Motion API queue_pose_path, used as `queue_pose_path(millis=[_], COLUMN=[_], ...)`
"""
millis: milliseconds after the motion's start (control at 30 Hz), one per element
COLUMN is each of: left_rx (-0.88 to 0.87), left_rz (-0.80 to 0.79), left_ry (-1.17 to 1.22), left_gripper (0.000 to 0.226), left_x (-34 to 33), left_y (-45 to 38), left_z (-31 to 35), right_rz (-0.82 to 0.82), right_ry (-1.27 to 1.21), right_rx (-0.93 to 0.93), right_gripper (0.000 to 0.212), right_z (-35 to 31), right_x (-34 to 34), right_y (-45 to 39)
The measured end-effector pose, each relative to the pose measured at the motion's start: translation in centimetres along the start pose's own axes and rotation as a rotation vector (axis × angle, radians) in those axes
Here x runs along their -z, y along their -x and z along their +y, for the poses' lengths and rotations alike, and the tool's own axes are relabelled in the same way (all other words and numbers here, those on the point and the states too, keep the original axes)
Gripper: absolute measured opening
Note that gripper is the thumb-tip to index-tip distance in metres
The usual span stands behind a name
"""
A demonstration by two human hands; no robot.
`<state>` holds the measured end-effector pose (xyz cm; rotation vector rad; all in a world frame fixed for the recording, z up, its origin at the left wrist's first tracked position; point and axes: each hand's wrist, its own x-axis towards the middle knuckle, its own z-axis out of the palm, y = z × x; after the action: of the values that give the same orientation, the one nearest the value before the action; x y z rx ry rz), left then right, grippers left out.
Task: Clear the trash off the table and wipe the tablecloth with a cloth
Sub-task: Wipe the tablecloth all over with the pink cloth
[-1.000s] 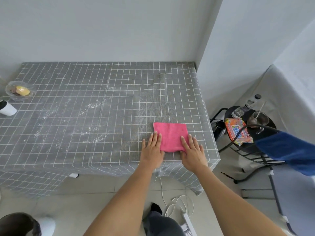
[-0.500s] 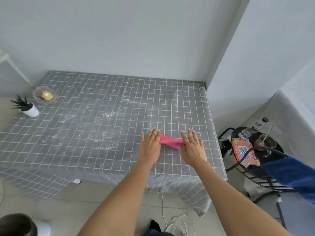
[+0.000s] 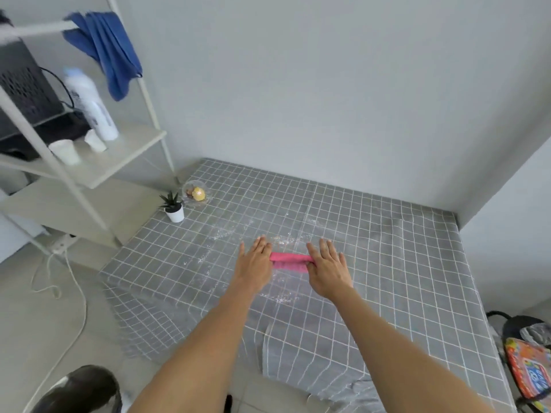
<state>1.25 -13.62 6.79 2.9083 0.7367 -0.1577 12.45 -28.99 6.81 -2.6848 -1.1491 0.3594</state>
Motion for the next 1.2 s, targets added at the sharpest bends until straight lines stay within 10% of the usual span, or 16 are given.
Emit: queue_pose_path(millis=[500, 800, 1200], left_rx=[-0.078, -0.114, -0.172], left_rz=[-0.208, 0.079, -0.281], left_ry=[-0.086, -0.005, -0.075], left_gripper=[0.049, 0.057, 0.060], left_x=[2.1, 1.7, -6.2], left_y=[-6.4, -9.0, -2.0], left_z=[-18.1, -19.1, -22.5], right_rz=[-0.121, 0.081, -0.277], right_ry=[0.043, -0.005, 0.026], right_rx=[-0.085, -0.194, -0.185], right_gripper=[0.053, 0.053, 0.061], right_z=[-14.8, -15.7, -17.1], right_x=[-3.2, -3.6, -13.3], right_y=[-11.2, -13.0, -6.4])
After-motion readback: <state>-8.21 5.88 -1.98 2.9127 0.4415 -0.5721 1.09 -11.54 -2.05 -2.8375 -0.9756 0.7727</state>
